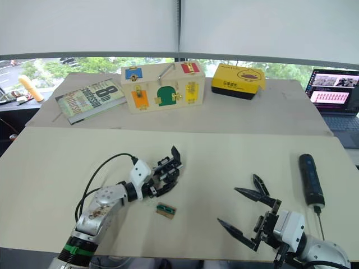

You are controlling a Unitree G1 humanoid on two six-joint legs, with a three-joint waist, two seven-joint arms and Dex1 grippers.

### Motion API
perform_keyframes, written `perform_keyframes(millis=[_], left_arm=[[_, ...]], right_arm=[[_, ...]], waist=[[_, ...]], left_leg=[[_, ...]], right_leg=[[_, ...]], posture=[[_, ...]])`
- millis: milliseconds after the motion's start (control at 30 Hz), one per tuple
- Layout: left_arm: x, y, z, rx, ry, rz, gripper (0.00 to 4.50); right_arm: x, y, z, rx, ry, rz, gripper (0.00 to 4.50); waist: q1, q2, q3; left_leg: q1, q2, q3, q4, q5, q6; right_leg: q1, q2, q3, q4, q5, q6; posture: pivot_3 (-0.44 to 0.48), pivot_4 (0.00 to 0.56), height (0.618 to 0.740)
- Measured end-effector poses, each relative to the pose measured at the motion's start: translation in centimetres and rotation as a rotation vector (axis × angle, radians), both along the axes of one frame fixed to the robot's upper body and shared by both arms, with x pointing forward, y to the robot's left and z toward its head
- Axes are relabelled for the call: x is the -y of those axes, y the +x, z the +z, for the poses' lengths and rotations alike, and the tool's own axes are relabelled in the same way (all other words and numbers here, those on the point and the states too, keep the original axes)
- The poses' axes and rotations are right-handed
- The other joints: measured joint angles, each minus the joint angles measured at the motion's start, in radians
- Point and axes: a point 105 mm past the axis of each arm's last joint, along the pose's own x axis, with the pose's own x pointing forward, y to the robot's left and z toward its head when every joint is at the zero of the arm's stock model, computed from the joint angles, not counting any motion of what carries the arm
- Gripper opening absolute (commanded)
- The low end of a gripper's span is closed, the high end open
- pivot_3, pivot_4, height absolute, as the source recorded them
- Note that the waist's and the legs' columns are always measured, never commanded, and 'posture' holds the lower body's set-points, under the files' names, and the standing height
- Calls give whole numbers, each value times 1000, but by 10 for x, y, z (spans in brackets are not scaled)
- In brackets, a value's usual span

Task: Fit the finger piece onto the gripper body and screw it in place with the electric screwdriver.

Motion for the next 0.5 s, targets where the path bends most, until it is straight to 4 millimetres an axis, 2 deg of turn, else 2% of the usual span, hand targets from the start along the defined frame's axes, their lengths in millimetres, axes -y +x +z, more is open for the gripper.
perform_keyframes(millis=[133, 400, 500], left_arm=[[-9, -4, 0, -13, 16, -53, 4454], [-56, 12, 9, -27, 127, -210, 4454], [-66, 17, 13, 0, 157, -295, 4454]], right_arm=[[-1, 1, 1, 7, 1, 1, 4500], [-1, 4, 3, 17, 7, -9, 4500], [-1, 4, 3, 17, 5, -7, 4500]], waist=[[-1, 0, 0], [0, 0, 0], [0, 0, 0]], left_leg=[[0, 0, 0, 0, 0, 0], [-1, -1, 1, 1, 0, 0], [-2, -1, 2, 1, 0, 0]], right_leg=[[0, 0, 0, 0, 0, 0], [-1, 1, -7, 0, 0, 0], [-1, 2, -8, 0, 0, 0]], posture=[[0, 150, 740], [0, 150, 740], [0, 150, 740]])
